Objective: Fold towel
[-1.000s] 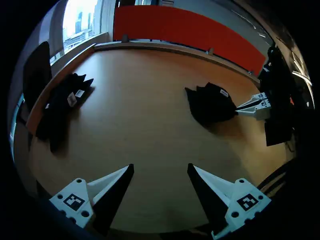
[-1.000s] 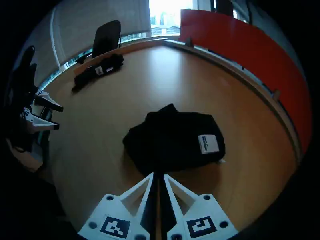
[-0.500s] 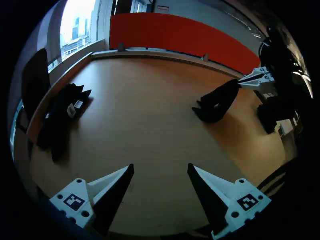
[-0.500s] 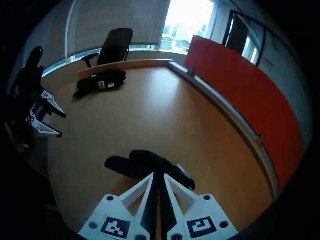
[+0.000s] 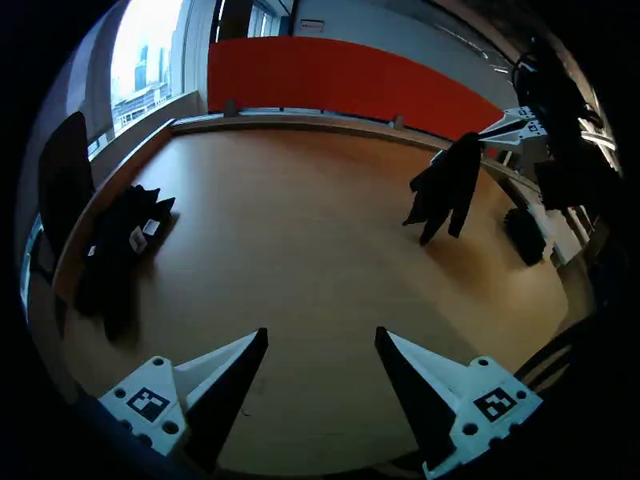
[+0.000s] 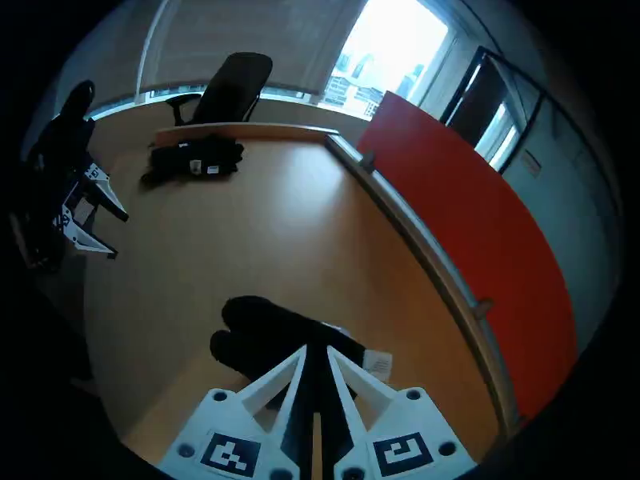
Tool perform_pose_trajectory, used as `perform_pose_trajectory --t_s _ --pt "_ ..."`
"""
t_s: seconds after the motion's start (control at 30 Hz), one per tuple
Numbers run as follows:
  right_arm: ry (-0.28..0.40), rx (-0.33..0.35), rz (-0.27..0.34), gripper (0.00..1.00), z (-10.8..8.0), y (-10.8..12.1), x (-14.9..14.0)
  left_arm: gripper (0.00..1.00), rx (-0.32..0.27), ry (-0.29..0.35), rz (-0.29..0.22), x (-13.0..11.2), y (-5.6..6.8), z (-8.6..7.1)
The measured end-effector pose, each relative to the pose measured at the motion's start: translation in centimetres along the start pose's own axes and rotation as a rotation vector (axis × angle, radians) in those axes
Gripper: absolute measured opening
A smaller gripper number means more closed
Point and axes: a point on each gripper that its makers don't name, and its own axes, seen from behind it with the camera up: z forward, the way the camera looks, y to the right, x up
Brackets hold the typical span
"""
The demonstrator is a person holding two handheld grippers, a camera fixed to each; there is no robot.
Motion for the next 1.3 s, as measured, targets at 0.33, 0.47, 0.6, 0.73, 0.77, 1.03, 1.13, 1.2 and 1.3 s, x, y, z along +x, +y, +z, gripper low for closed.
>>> perform_pose_trajectory --t_s 0.33,0.47,0.6,0.73,0.77,1.03,1.13,1.2,1.3 --pt "0.004 -0.056 0.018 0.02 -1.1 2.2 -0.9 1.0 -0.016 0.007 0.024 0.5 0.6 -0.2" --pt "0.008 -0.07 0.036 0.02 -1.3 3.0 -1.3 1.0 -0.018 0.009 0.029 0.6 0.7 -0.3" --pt "0.008 -0.082 0.042 0.02 -1.5 3.7 -1.8 1.0 -0.02 0.01 0.03 0.8 0.8 -0.4" --pt "0.004 -0.091 0.05 0.02 -1.7 4.3 -2.4 1.0 -0.021 0.011 0.034 0.8 1.0 -0.4" --pt "0.003 -0.093 0.053 0.02 -1.8 4.5 -2.5 1.0 -0.021 0.011 0.035 0.8 1.0 -0.4" --pt "0.0 -0.114 0.086 0.02 -2.3 6.0 -3.9 1.0 -0.023 0.011 0.034 1.0 1.3 -0.3" --pt "-0.003 -0.125 0.099 0.02 -2.7 6.7 -4.5 1.0 -0.022 0.011 0.03 1.2 1.3 -0.2" --pt "-0.004 -0.133 0.108 0.02 -3.0 7.2 -5.0 1.0 -0.02 0.012 0.027 1.3 1.3 -0.2" --pt "-0.008 -0.148 0.121 0.02 -3.5 8.2 -5.7 1.0 -0.016 0.012 0.025 1.5 1.2 -0.1"
